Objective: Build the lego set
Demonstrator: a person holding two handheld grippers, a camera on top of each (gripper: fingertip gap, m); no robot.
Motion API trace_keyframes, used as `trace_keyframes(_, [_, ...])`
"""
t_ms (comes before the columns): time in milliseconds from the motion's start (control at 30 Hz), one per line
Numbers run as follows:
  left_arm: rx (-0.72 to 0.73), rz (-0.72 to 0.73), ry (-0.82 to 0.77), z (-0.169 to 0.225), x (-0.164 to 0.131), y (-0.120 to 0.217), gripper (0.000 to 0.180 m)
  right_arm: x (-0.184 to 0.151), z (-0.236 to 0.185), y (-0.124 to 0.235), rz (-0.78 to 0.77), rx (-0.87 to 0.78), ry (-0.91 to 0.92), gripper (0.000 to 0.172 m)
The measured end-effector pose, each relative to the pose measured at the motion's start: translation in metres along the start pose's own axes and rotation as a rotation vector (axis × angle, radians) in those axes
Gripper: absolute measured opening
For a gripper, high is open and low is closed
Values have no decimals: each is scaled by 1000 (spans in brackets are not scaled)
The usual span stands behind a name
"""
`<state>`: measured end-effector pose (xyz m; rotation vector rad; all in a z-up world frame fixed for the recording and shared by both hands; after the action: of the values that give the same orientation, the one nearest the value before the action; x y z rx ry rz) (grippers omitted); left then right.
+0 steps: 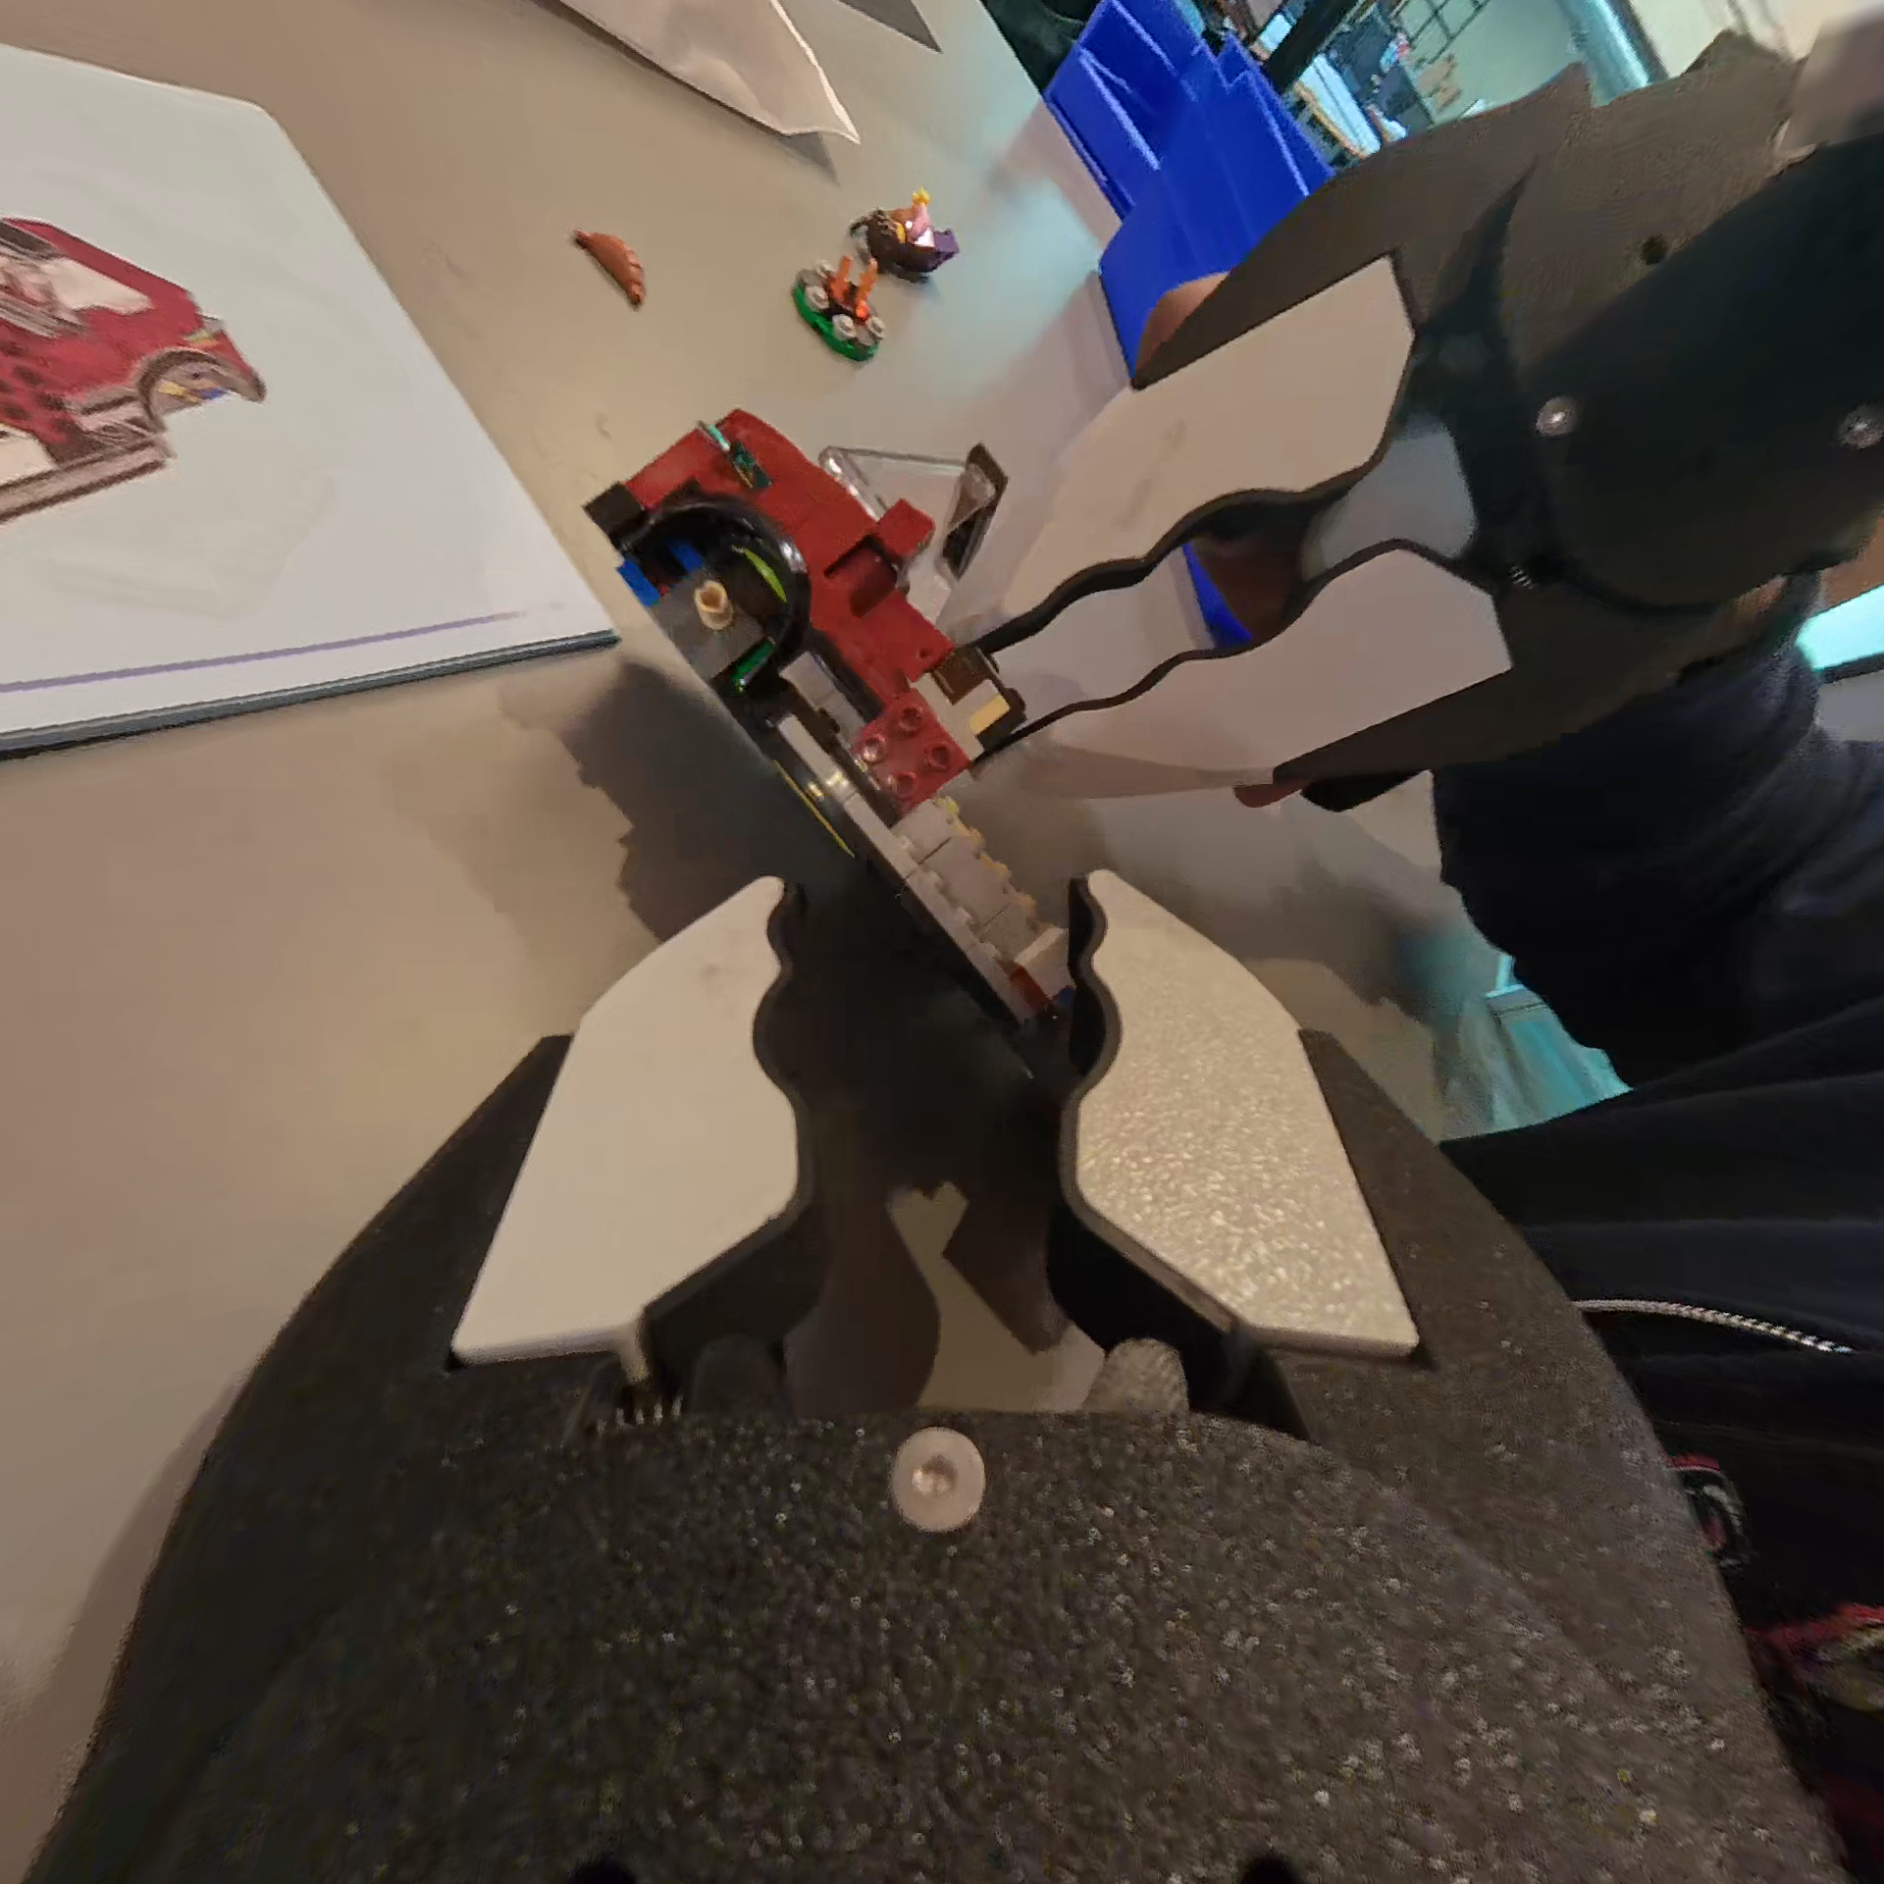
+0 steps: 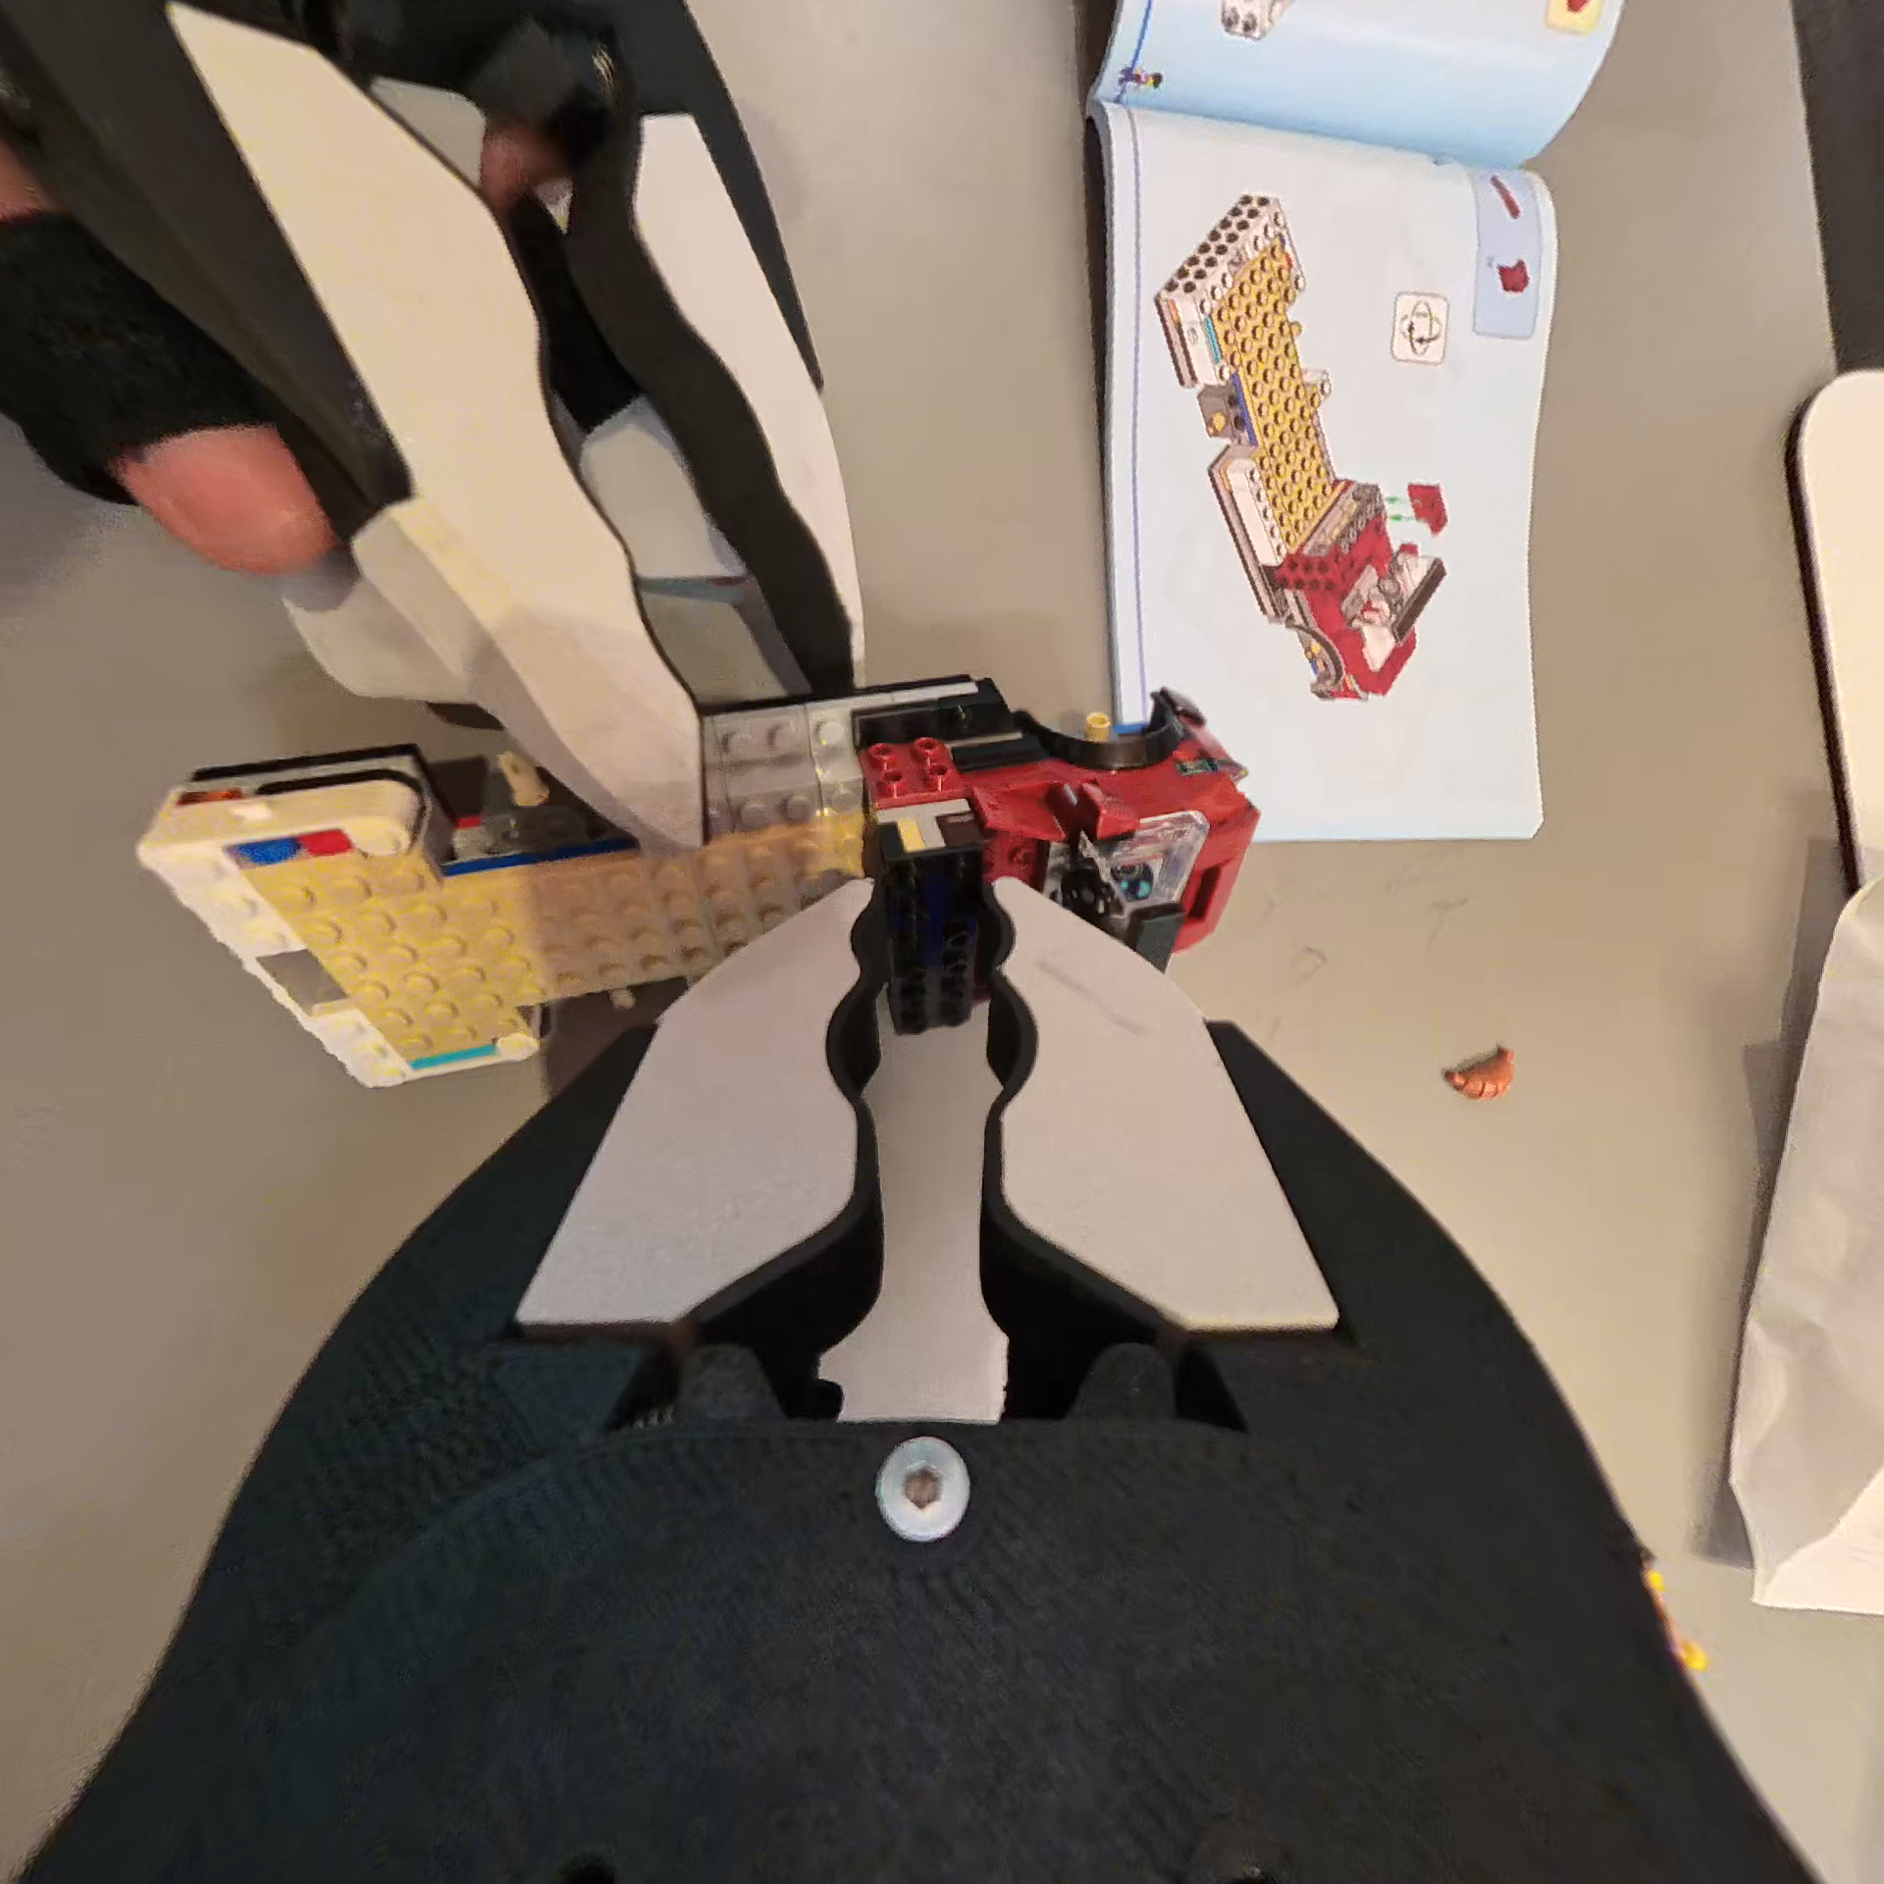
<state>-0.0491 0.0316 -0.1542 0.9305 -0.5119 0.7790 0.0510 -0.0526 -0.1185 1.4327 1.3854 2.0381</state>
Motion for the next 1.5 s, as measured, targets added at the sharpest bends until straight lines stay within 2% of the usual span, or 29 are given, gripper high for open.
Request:
trace_keyframes(267, [-25,-49,68,-14,-11,9,56,29,-7,-23,-142,-46,68,16])
trace_keyframes(400, [1,-40,26,-13,-14,14,56,28,-11,-31,-191,-59,67,16])
trace_keyframes(533, [2,-29,31,-14,-15,19,59,28,-13,-33,-184,-139,64,16])
trace_keyframes(633, [-31,6,24,-14,-14,25,60,24,-18,-28,-131,-184,41,15])
trace_keyframes(800, [-46,111,2,-17,-7,35,59,10,-26,-3,43,-247,-68,10])
trace_keyframes(967, [15,156,-144,-18,1,41,59,-31,-20,17,118,-280,-223,10])
trace_keyframes(1100, [63,134,-262,-21,19,42,59,-58,-5,18,166,-279,-310,10])
trace_keyframes(1300, [155,158,-504,-39,60,29,55,-72,20,8,317,-221,-408,7])
trace_keyframes(1367, [160,196,-533,-47,60,23,54,-77,19,6,326,-189,-419,7])
trace_keyframes(1500, [133,211,-480,-53,50,21,45,-84,16,4,308,-174,-426,7])
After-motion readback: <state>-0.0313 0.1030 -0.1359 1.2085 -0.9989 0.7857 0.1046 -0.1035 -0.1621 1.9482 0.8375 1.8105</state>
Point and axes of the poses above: each gripper's, where its closed fingertips meet, y back along the fingers, x out of its top, z = x × y across the jaws, the point moved 8 cm from there along y, back along the fingers, and after that the axes turned 10 degrees about x, right-handed, at the moved point
